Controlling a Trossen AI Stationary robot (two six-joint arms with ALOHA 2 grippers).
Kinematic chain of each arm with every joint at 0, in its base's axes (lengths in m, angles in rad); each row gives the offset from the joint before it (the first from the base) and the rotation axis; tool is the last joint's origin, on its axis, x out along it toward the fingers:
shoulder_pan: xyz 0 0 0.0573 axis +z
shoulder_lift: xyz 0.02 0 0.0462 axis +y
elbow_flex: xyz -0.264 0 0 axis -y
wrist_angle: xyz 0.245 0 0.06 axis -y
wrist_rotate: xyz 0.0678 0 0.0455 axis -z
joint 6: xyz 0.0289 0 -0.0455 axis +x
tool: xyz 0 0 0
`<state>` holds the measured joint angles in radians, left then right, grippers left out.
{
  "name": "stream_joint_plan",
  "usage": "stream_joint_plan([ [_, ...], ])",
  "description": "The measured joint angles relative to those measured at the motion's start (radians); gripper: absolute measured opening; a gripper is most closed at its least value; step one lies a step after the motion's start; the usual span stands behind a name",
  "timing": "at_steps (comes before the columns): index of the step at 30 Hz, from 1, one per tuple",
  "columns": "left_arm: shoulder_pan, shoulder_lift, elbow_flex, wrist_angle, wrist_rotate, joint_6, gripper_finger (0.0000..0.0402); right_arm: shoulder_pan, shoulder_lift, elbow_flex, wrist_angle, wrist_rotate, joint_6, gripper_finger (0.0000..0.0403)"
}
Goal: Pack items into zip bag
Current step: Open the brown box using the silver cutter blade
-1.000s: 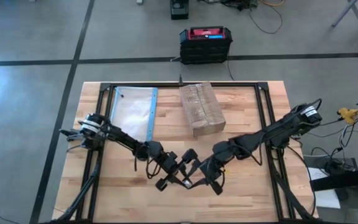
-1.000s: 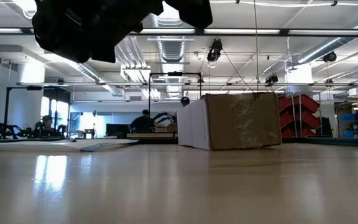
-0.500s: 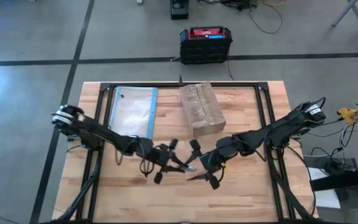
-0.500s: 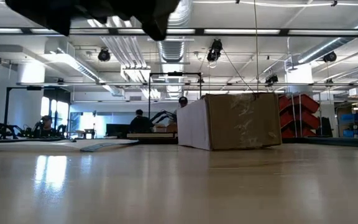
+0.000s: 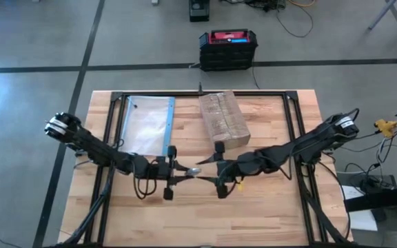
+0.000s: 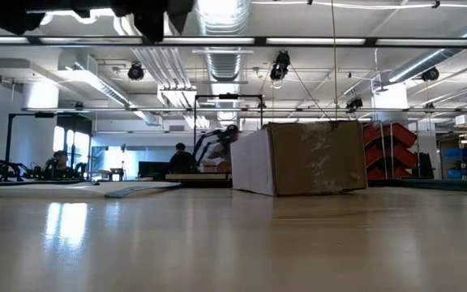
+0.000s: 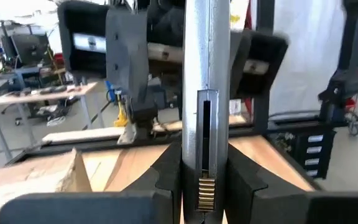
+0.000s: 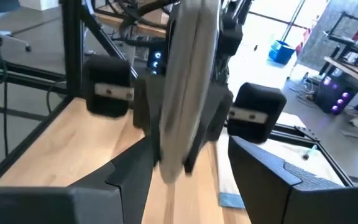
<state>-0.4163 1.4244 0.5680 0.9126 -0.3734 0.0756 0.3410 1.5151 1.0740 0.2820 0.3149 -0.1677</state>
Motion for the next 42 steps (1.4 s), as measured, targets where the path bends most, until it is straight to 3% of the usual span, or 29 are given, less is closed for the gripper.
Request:
stream_joint_plan([
  [10, 0.002, 0.077, 0.042, 0.03, -0.011, 0.001, 0.0055, -0.005, 0.061, 0.0, 0.058, -0.008, 0.011, 0.0183],
  [15, -0.003, 0.11, 0.072, 0.028, -0.075, 0.0, 0.0055, -0.008, 0.094, 0.0, 0.076, -0.001, 0.011, 0.0183],
  [31, -0.053, 0.114, 0.071, 0.042, -0.146, -0.067, 0.0055, -0.007, 0.088, 0.012, 0.071, -0.009, 0.011, 0.0172],
  [42, -0.054, 0.114, 0.073, 0.041, -0.149, -0.028, 0.0055, -0.007, 0.088, 0.015, 0.081, -0.007, 0.005, 0.0154],
])
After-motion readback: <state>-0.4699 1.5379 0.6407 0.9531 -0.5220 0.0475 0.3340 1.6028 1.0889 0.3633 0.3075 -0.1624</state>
